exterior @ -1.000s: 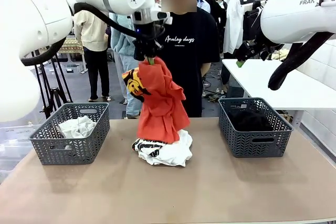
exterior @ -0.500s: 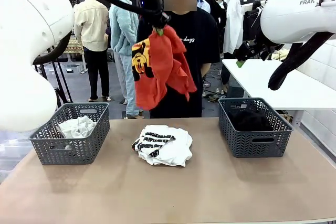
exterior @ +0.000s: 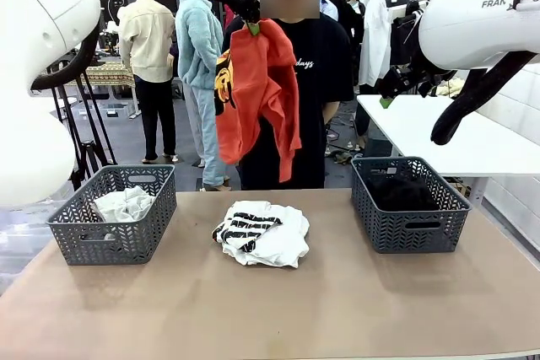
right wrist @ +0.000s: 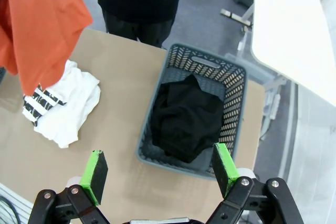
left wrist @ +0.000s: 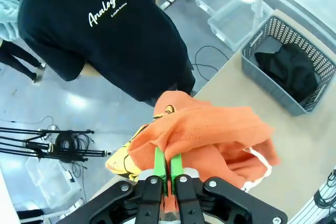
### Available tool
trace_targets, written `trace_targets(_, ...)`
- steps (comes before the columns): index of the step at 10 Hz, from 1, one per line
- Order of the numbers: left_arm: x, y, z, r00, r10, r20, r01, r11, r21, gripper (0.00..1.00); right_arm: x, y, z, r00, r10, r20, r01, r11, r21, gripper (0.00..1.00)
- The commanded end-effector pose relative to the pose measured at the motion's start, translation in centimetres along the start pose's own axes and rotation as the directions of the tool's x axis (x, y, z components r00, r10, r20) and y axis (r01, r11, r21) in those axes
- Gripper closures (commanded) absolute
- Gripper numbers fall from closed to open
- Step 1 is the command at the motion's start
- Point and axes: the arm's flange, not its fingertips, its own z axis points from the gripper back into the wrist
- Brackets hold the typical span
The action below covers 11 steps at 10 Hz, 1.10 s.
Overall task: Sort the tops and bottoms.
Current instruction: Lift clothes from the center of the table with your left hand, then sort the clothes according to human instructions.
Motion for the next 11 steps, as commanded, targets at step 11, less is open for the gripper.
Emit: trace_targets(11,0.08,-0.01,-0.07,1.000,0.011,0.006,-0.011,1.000,-0.001,1.00,-0.01,0.06,-0.11,1.000,0.004,-0.007,-0.004,1.000,-0.019,0.00)
